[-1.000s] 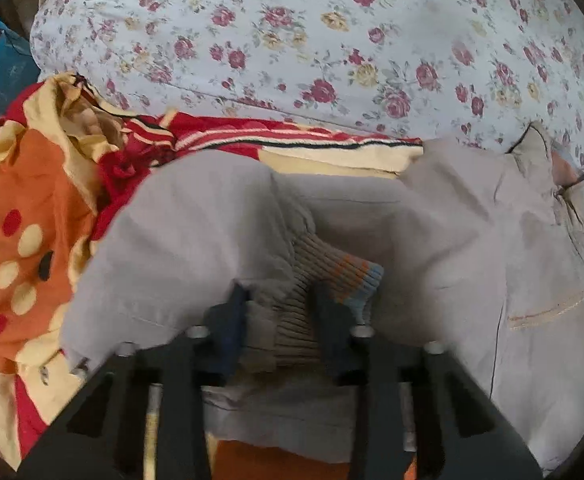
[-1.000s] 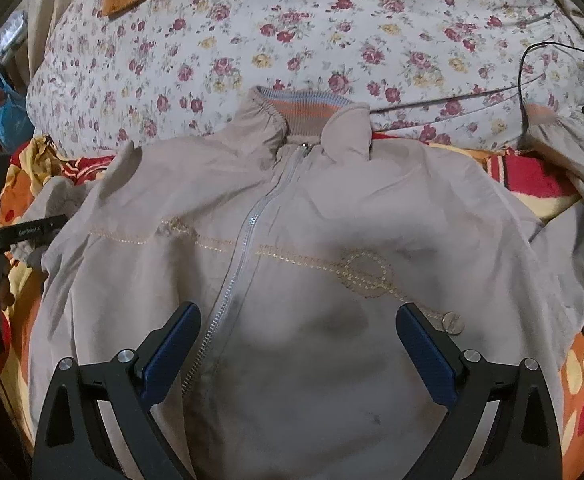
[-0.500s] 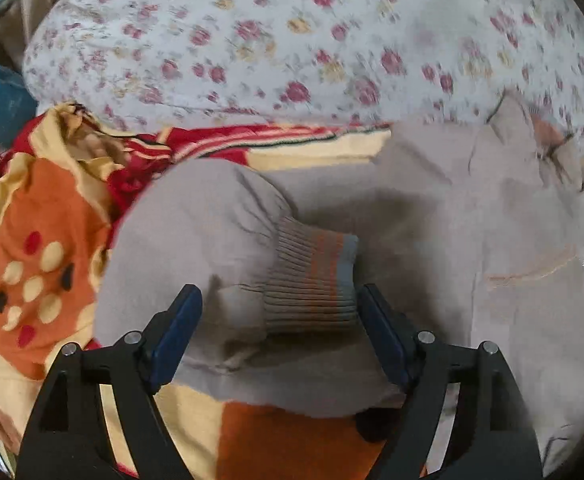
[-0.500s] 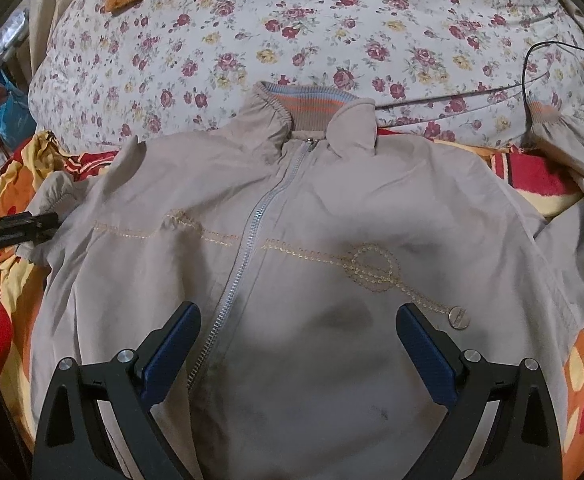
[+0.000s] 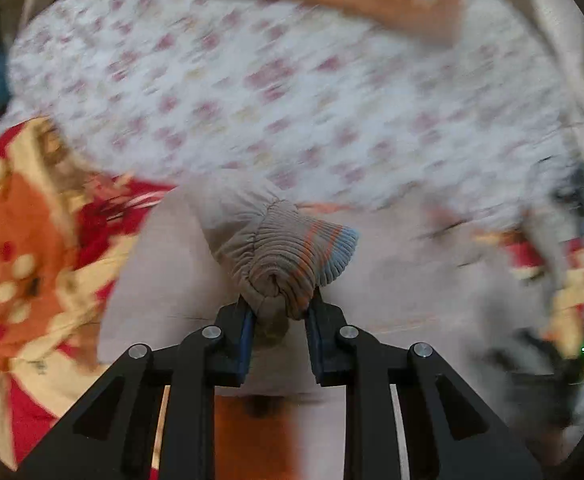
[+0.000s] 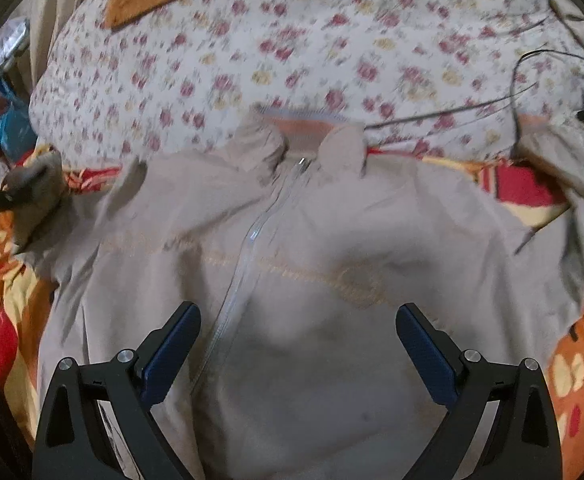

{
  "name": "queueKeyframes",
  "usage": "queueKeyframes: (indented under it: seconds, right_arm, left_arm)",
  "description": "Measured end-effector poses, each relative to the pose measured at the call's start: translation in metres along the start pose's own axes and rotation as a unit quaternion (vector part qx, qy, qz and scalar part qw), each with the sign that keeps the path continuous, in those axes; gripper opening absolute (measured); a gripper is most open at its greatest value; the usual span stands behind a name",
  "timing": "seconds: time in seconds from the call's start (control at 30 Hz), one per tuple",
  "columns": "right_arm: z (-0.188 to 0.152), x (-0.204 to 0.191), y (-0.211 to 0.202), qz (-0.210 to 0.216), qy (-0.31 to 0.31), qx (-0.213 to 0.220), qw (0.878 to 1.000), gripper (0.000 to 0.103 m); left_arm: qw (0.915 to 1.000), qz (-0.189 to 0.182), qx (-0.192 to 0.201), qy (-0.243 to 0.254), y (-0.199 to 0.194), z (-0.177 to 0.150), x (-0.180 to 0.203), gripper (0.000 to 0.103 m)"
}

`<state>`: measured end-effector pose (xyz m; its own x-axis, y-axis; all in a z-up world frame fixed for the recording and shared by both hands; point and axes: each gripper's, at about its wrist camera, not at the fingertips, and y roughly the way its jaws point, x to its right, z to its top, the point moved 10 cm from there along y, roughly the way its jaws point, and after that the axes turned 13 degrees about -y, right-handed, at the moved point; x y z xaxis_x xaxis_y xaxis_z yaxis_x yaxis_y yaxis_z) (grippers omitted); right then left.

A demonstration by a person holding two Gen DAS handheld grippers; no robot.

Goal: Fold large clothes
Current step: 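Lift the sleeve and carry the cuff across the jacket body with the left tool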

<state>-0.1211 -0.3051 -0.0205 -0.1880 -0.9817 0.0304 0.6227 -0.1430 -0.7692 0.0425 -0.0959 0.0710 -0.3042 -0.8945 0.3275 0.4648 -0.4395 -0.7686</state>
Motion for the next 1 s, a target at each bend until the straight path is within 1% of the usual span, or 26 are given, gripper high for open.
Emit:
queueKeyframes:
  seconds: [0.03, 0.07, 0.1, 0.13, 0.17, 0.2, 0.23, 0.27, 0.33, 0.37, 0.4, 0.43, 0.47, 0.5, 0.57, 0.6, 0.63, 0.7, 0.77, 0.8, 0.83, 0.87, 0.9, 0.93, 0.97, 1.0]
  right_arm:
    - [0.002, 0.006, -0.004, -0.007, 0.005, 0.003, 1.000, 0.099]
    - [0.003, 0.015, -0.008, -0.017, 0.012, 0.005, 1.000, 0.099]
    - [0.003, 0.023, -0.011, -0.025, 0.020, 0.007, 0.999, 0.099]
    - [0.003, 0.031, -0.014, -0.032, 0.030, 0.010, 0.999, 0.099]
    - [0.003, 0.039, -0.016, -0.036, 0.040, 0.013, 0.998, 0.099]
    - [0.002, 0.051, -0.020, -0.040, 0.057, 0.018, 0.997, 0.099]
    - [0.001, 0.060, -0.023, -0.044, 0.069, 0.022, 0.996, 0.099]
    - [0.000, 0.069, -0.026, -0.049, 0.082, 0.025, 0.995, 0.099]
    - [-0.003, 0.088, -0.030, -0.061, 0.104, 0.027, 0.992, 0.099]
    - [-0.005, 0.096, -0.032, -0.064, 0.114, 0.028, 0.991, 0.099]
    - [-0.006, 0.106, -0.035, -0.068, 0.127, 0.027, 0.989, 0.099]
    - [-0.007, 0.112, -0.035, -0.070, 0.136, 0.025, 0.988, 0.099]
    - [-0.008, 0.118, -0.035, -0.073, 0.145, 0.022, 0.987, 0.099]
    - [-0.011, 0.126, -0.034, -0.073, 0.159, 0.019, 0.984, 0.099]
    - [-0.015, 0.134, -0.031, -0.064, 0.184, 0.017, 0.981, 0.099]
    - [-0.017, 0.134, -0.029, -0.053, 0.196, 0.016, 0.979, 0.099]
    - [-0.018, 0.132, -0.028, -0.038, 0.205, 0.017, 0.978, 0.099]
    - [-0.016, 0.123, -0.026, -0.011, 0.213, 0.025, 0.977, 0.099]
    - [-0.016, 0.112, -0.024, 0.006, 0.206, 0.025, 0.978, 0.099]
    - [-0.014, 0.106, -0.022, 0.012, 0.201, 0.023, 0.979, 0.099]
    - [-0.014, 0.102, -0.019, 0.016, 0.197, 0.021, 0.980, 0.099]
    - [-0.014, 0.095, -0.014, 0.021, 0.194, 0.015, 0.981, 0.099]
    - [-0.013, 0.091, -0.009, 0.025, 0.193, 0.012, 0.981, 0.099]
    - [-0.013, 0.086, -0.002, 0.025, 0.191, 0.003, 0.981, 0.099]
    - [-0.012, 0.081, 0.007, 0.023, 0.188, -0.010, 0.982, 0.099]
    - [-0.010, 0.076, 0.014, 0.027, 0.187, -0.016, 0.982, 0.099]
  left_arm:
    - [0.9997, -0.023, -0.002, -0.001, -0.006, 0.001, 0.016, 0.020]
    - [0.9985, -0.054, -0.005, 0.002, -0.012, 0.000, 0.044, 0.020]
    - [0.9974, -0.072, -0.007, 0.005, -0.015, 0.000, 0.061, 0.020]
    - [0.9949, -0.100, -0.012, 0.007, -0.016, -0.003, 0.089, 0.020]
    - [0.9928, -0.118, -0.018, 0.008, -0.015, -0.004, 0.106, 0.020]
    - [0.9893, -0.143, -0.029, 0.011, -0.012, -0.010, 0.135, 0.020]
    - [0.9872, -0.155, -0.036, 0.014, -0.008, -0.015, 0.153, 0.020]
    - [0.9842, -0.170, -0.046, 0.023, -0.001, -0.025, 0.179, 0.020]
    - [0.9799, -0.188, -0.058, 0.033, 0.012, -0.041, 0.209, 0.020]
    - [0.9777, -0.197, -0.067, 0.033, 0.023, -0.050, 0.223, 0.025]
    - [0.9754, -0.204, -0.080, 0.026, 0.035, -0.059, 0.229, 0.038]
    - [0.9738, -0.207, -0.094, 0.014, 0.049, -0.066, 0.233, 0.047]
    - [0.9725, -0.205, -0.110, -0.001, 0.064, -0.076, 0.231, 0.060]
    - [0.9727, -0.199, -0.119, -0.005, 0.071, -0.083, 0.229, 0.066]
    - [0.9737, -0.172, -0.149, -0.005, 0.083, -0.098, 0.213, 0.067]
    - [0.9745, -0.160, -0.158, 0.001, 0.084, -0.104, 0.202, 0.067]
    - [0.9758, -0.151, -0.158, 0.010, 0.081, -0.109, 0.195, 0.067]
    - [0.9810, -0.128, -0.139, 0.044, 0.063, -0.112, 0.168, 0.067]
    - [0.9881, -0.089, -0.102, 0.072, 0.039, -0.112, 0.130, 0.067]
    - [0.9910, -0.070, -0.083, 0.078, 0.028, -0.111, 0.107, 0.067]
    - [0.9927, -0.055, -0.073, 0.080, 0.023, -0.111, 0.090, 0.067]
    - [0.9947, -0.030, -0.058, 0.080, 0.015, -0.111, 0.063, 0.067]
    - [0.9958, -0.011, -0.049, 0.077, 0.014, -0.111, 0.047, 0.067]
    - [0.9966, 0.017, -0.040, 0.070, 0.015, -0.109, 0.026, 0.067]
    - [0.9962, 0.050, -0.037, 0.061, 0.019, -0.109, 0.005, 0.067]
    - [0.9946, 0.078, -0.044, 0.052, 0.027, -0.110, -0.011, 0.067]
